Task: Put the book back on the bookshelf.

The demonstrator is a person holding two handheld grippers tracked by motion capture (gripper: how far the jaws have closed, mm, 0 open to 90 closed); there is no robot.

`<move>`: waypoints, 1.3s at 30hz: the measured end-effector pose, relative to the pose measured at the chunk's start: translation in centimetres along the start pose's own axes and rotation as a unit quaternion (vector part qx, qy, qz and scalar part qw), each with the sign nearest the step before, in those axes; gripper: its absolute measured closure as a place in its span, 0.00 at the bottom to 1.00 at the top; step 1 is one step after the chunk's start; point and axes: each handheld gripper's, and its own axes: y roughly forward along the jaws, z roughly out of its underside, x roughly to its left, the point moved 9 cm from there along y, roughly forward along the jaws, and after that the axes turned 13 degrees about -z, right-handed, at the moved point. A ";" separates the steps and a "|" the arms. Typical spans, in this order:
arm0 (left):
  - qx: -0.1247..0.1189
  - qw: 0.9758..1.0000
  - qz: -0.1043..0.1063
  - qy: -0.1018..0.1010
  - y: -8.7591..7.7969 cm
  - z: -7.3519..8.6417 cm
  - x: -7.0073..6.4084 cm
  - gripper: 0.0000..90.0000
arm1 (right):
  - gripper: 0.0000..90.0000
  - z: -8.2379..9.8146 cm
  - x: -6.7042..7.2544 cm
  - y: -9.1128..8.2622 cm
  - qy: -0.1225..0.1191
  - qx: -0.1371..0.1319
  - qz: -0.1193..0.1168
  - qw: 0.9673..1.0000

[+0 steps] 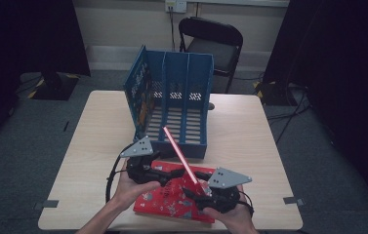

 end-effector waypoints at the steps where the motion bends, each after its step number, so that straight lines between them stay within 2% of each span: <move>1: -0.002 1.000 -0.002 0.000 0.0 0.0 0.0 0.29 | 0.43 0.0 -0.1 0.1 -0.001 0.002 0.000 1.000; 9: -0.003 1.000 -0.013 -0.006 0.3 -0.3 0.3 0.30 | 0.56 0.1 -0.6 -0.3 -0.013 0.009 0.025 1.000; 15: -0.014 0.999 -0.034 -0.014 -0.4 -0.7 1.6 0.30 | 0.78 -0.2 -1.5 -0.7 -0.020 0.001 0.055 0.998; 16: -0.020 0.999 -0.042 -0.020 -0.8 -0.9 2.2 0.30 | 0.81 -0.2 -1.8 -0.9 -0.017 -0.004 0.060 0.998; 18: -0.018 0.999 -0.046 -0.022 -1.0 -0.8 2.7 0.30 | 0.82 -0.2 -2.2 -1.0 -0.002 -0.017 0.050 0.999; 22: -0.014 0.998 -0.051 -0.026 -1.1 -0.5 3.4 0.28 | 0.84 -0.2 -2.6 -1.2 -0.004 -0.025 0.048 0.999; 25: -0.010 0.998 -0.060 -0.023 -1.3 -0.2 4.2 0.26 | 0.88 -0.4 -2.9 -1.0 0.001 -0.036 0.024 0.999; 26: -0.007 0.997 -0.064 -0.030 -1.4 0.1 4.6 0.25 | 0.89 -0.5 -3.0 -0.9 0.005 -0.040 0.018 0.999; 28: -0.010 0.997 -0.069 -0.034 -1.5 0.3 5.1 0.24 | 0.89 -0.6 -2.7 -0.5 -0.006 -0.043 -0.004 0.999; 31: 0.000 0.997 -0.062 -0.040 -1.4 0.7 5.3 0.20 | 0.89 -0.8 -2.3 -0.1 -0.019 -0.034 -0.010 0.999; 32: 0.003 0.998 -0.063 -0.031 -1.3 1.1 5.1 0.22 | 0.89 -1.0 -2.1 0.3 -0.023 -0.030 -0.014 0.999; 34: 0.004 0.997 -0.073 -0.023 -1.3 1.1 5.2 0.22 | 0.88 -1.1 -2.2 0.5 -0.018 -0.029 -0.021 0.999; 36: 0.005 0.997 -0.079 -0.025 -1.3 1.1 5.3 0.22 | 0.87 -1.2 -2.4 0.7 -0.009 -0.032 -0.034 0.999; 39: 0.005 0.997 -0.075 -0.024 -1.3 1.1 5.4 0.24 | 0.86 -1.4 -2.7 1.0 0.001 -0.038 -0.041 0.998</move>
